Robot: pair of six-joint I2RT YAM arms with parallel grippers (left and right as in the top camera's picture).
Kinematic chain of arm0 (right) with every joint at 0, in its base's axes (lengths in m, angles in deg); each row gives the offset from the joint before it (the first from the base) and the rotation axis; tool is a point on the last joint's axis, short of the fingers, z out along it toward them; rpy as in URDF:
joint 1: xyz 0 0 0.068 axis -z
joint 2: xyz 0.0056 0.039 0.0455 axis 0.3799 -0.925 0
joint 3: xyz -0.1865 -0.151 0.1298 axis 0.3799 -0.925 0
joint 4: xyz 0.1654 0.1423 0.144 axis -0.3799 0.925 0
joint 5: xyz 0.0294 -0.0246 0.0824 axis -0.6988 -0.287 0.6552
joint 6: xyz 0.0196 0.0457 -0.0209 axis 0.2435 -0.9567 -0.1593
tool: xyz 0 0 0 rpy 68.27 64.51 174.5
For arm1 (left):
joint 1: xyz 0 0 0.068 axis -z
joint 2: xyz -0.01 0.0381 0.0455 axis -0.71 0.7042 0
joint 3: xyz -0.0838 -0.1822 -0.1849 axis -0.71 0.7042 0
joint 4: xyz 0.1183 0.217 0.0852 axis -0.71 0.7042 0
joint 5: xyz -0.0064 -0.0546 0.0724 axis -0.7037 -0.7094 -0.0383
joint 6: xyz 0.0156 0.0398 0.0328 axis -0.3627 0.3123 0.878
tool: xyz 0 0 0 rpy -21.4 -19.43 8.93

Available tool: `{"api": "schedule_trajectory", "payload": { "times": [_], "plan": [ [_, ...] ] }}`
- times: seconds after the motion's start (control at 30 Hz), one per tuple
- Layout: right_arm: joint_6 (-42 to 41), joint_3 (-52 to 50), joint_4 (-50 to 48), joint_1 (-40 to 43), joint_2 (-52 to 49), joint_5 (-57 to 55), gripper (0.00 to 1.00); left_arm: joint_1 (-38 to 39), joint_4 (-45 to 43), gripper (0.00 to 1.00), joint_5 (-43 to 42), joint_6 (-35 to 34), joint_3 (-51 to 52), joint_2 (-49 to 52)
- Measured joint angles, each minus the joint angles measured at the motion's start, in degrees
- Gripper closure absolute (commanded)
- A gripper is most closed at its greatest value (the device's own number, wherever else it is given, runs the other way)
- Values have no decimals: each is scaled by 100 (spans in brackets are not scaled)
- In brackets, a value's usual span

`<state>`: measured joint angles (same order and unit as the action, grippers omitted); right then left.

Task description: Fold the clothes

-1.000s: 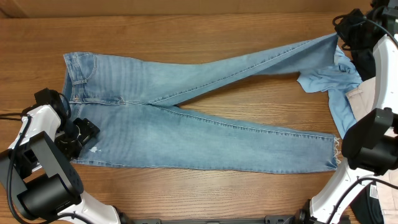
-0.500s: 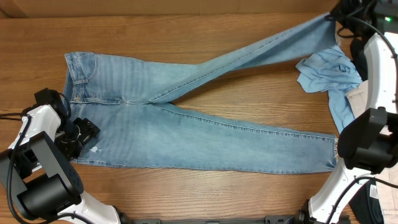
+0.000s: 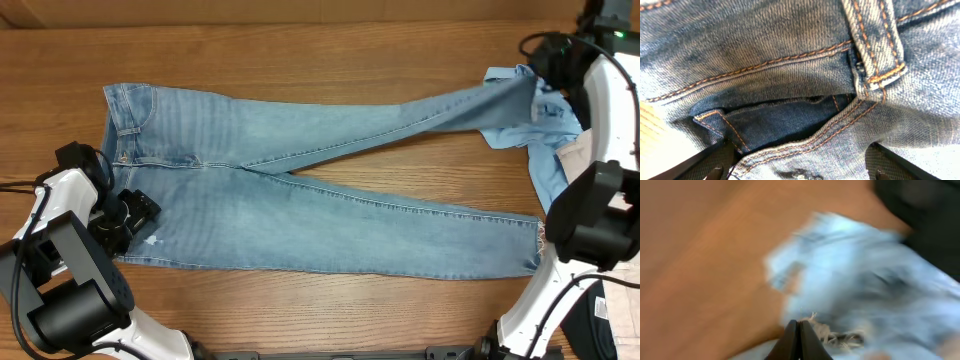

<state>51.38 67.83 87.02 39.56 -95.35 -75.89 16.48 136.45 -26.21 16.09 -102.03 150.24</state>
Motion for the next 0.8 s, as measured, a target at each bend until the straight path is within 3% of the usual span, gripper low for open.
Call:
{"api": "schedule_trajectory", "payload": {
  "times": [0.3,0.8],
  "plan": [
    [118,0,1220,588,0,-382,96,24,-2,14,-83,59,0,0],
    [658,-105,3204,629,0,-46,96,24,-2,13,-81,105,0,2]
  ]
}}
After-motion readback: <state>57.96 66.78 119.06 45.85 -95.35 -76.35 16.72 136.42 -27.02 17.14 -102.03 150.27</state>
